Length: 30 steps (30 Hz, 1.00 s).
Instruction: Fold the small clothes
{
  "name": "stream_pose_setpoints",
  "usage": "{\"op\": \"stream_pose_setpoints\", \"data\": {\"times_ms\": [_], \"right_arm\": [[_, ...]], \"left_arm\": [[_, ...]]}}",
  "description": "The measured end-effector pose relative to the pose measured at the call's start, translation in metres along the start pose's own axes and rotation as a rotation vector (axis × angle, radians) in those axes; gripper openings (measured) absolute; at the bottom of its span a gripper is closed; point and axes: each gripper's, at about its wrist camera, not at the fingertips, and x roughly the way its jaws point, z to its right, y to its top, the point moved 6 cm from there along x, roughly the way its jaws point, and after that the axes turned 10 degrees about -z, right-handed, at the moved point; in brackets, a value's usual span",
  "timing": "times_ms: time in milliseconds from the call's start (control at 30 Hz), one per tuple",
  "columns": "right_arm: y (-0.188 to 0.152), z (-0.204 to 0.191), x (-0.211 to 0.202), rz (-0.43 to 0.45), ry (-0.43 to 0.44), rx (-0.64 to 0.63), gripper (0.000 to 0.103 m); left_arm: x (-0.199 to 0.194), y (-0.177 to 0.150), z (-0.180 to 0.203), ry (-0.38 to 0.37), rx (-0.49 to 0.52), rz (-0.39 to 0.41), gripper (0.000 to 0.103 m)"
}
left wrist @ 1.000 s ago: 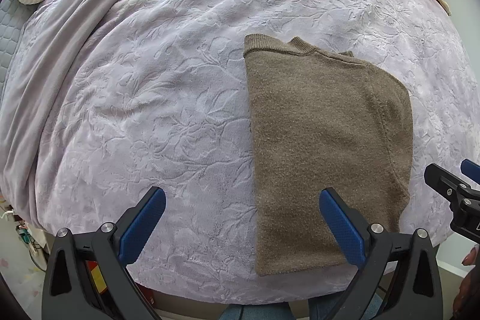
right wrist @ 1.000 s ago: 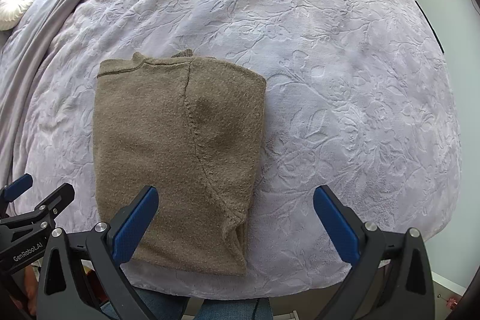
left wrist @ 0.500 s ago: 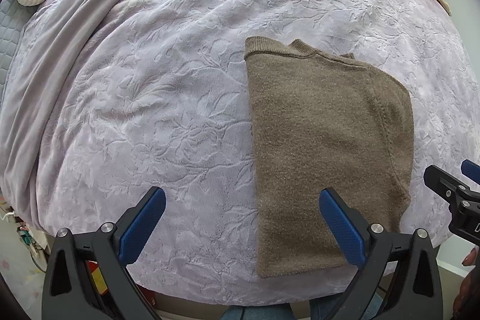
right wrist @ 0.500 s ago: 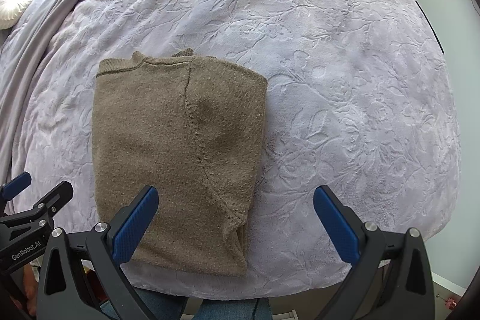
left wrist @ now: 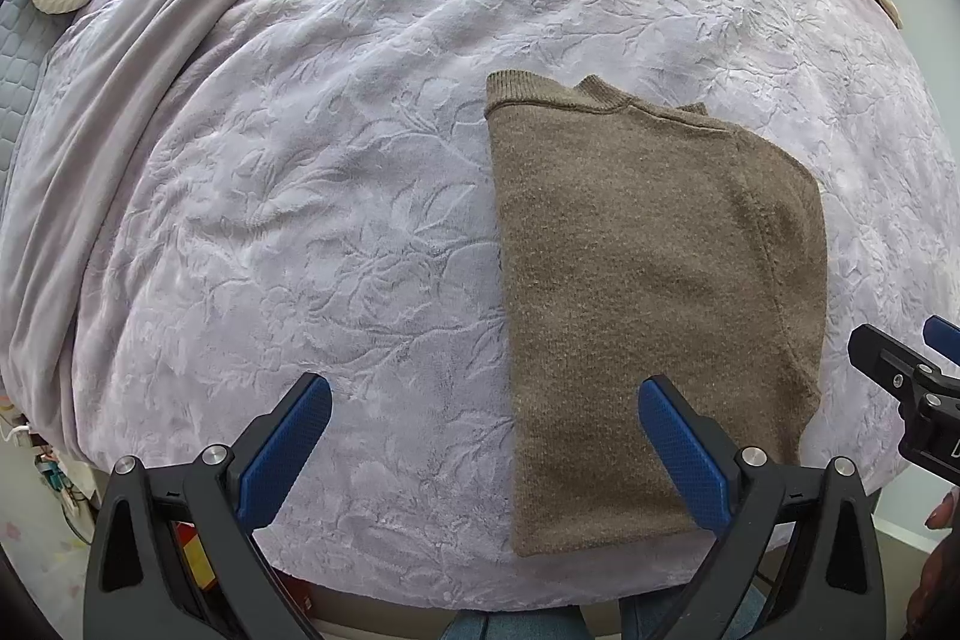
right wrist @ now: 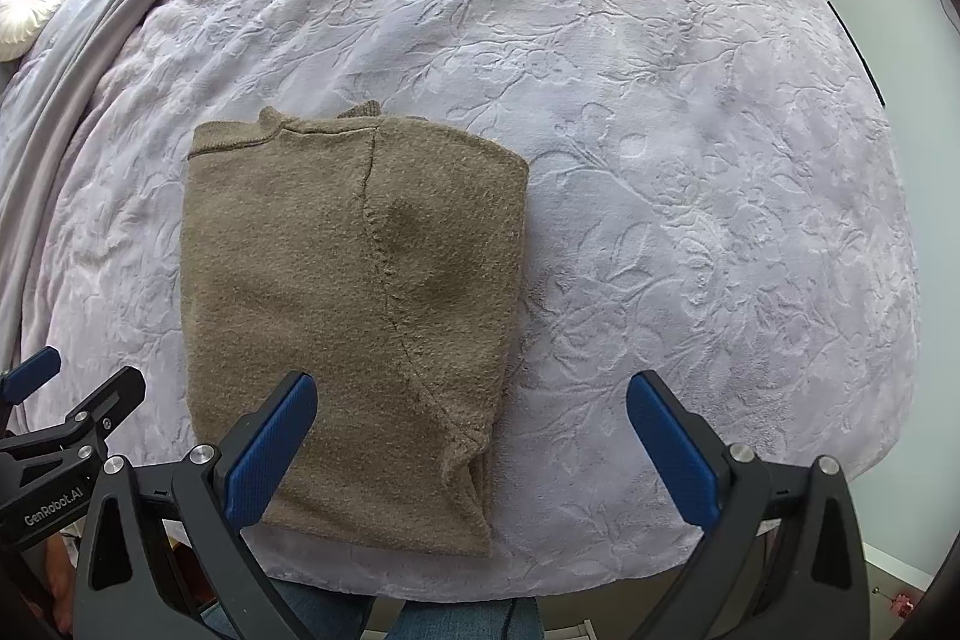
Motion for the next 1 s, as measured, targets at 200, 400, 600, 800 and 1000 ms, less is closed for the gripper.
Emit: {"op": "stream_pose_setpoints", "data": {"times_ms": [200, 400, 600, 800, 1000], "right_arm": [[-0.0002, -0.0004, -0.0002, 0.001, -0.001, -0.001, 0.103], [-0.0003, -0.0002, -0.0004, 0.001, -0.002, -0.001, 0.103], [-0.0007, -0.0008, -0.0008, 0.002, -0.007, -0.003, 0.103], [-0.0002, -0.0020, -0.0007, 0.005, -0.014, -0.003, 0.103], [0.0022, -0.0011, 0.0006, 0.005, -0.022, 0.006, 0.103]], "left_arm": [[0.0003, -0.0011, 0.0004, 0.003, 0.001, 0.000, 0.103], [0.0002, -0.0022, -0.0025, 0.010, -0.007, 0.006, 0.103], [0.0002, -0.0022, -0.0050, 0.018, -0.007, 0.008, 0.103], [-0.0014, -0.0007, -0.0068, 0.008, -0.001, 0.031, 0.103], [-0.0050, 0.0008, 0.0003, -0.004, 0.038, 0.050, 0.103]]}}
